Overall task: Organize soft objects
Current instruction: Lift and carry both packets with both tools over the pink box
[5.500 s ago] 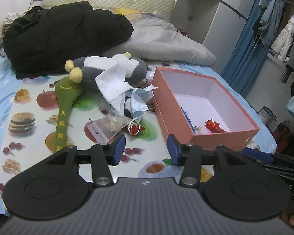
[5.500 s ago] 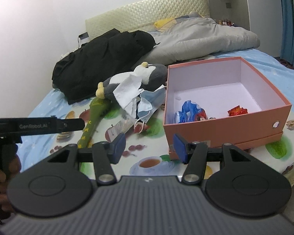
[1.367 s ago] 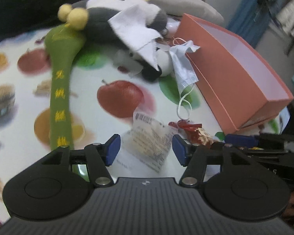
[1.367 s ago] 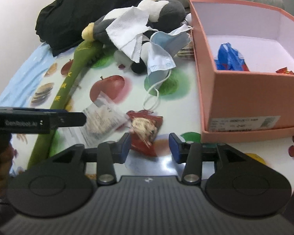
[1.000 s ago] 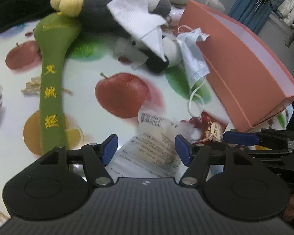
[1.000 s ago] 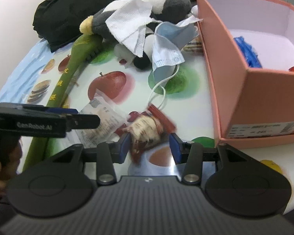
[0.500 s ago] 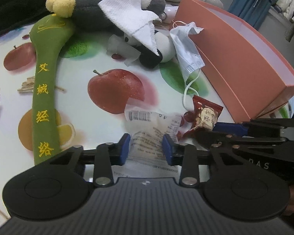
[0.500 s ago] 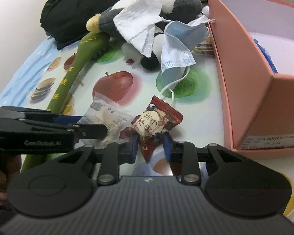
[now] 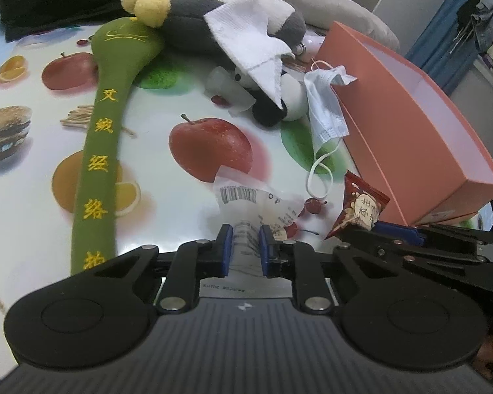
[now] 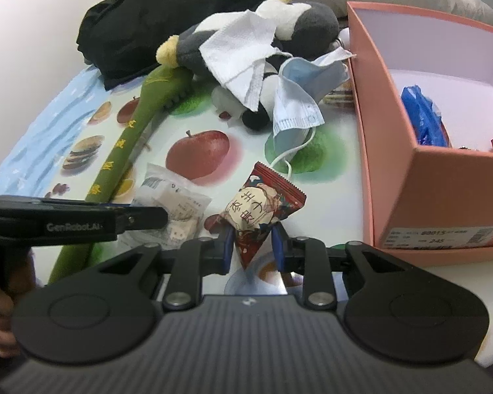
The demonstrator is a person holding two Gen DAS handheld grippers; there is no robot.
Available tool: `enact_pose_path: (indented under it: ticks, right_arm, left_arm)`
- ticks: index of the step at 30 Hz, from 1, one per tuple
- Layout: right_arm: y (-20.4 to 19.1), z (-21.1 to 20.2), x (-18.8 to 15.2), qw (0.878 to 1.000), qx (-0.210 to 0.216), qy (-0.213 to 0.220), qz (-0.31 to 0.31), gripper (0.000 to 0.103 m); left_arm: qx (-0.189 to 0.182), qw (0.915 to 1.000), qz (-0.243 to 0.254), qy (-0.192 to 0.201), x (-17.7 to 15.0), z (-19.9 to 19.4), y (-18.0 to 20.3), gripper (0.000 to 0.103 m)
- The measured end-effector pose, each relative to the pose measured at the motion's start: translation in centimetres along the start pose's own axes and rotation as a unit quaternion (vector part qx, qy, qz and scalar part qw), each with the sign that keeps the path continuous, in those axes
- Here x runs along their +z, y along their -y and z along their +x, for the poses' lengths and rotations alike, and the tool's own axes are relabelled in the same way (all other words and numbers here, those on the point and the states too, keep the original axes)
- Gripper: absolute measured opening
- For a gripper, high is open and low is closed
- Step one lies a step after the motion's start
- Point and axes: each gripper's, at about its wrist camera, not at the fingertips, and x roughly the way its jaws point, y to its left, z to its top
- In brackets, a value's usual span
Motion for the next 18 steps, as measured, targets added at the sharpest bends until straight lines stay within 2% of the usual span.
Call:
enact_pose_path:
  ticks: [12, 18]
  right_arm:
    - [-0.9, -4.2, 0.3, 0.999, -0.004, 0.041, -0.008, 0.028]
    - [-0.9, -6.6, 1.4, 0.997, -0.002, 0.071, -0.012, 0.028]
  left_arm:
    - [-0.003, 0.9989, -0.027, 0.037, 0.1, -4.3, 1.1, 0.019]
    - [-0.01, 0.9979, -0.022, 0.06, 1.5, -6.0, 2.4, 0.019]
